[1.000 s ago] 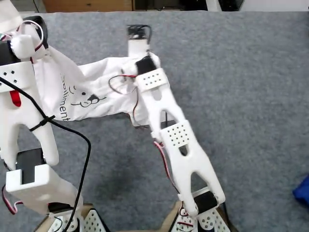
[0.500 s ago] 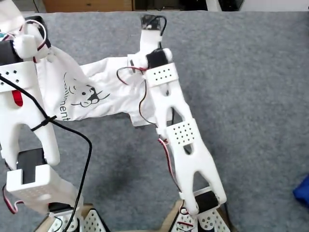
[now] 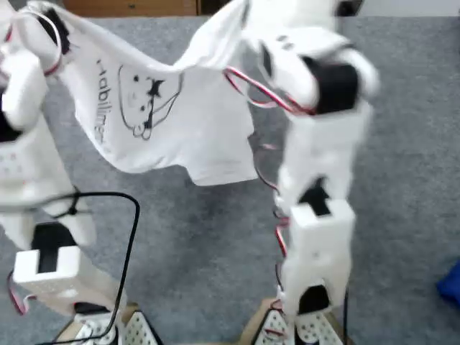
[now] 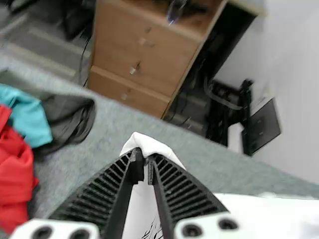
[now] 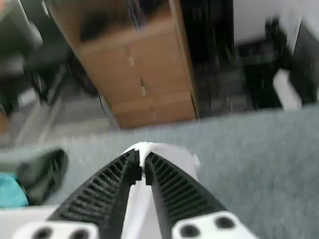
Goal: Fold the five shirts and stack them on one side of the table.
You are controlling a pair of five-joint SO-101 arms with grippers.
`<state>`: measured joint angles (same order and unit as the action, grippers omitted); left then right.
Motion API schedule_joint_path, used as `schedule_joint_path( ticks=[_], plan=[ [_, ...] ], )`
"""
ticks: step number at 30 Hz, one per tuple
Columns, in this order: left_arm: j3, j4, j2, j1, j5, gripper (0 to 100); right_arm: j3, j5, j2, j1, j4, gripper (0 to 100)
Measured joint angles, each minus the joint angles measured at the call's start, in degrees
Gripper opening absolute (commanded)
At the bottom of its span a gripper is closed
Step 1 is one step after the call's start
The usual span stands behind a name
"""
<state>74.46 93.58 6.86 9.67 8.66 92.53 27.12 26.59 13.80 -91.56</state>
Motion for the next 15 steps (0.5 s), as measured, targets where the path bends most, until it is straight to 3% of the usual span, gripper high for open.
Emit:
schedule_joint_path(
  ticks=[6,15],
  plan=[
    [17.5,6.3,-0.3,-6.0,0.0,2,1.0,0.0,-18.5,-7.3,0.0,0.6],
    [19.9,6.6,-9.6,-8.2,0.0,2,1.1,0.0,-35.9,-16.5,-2.1,0.6]
  ],
)
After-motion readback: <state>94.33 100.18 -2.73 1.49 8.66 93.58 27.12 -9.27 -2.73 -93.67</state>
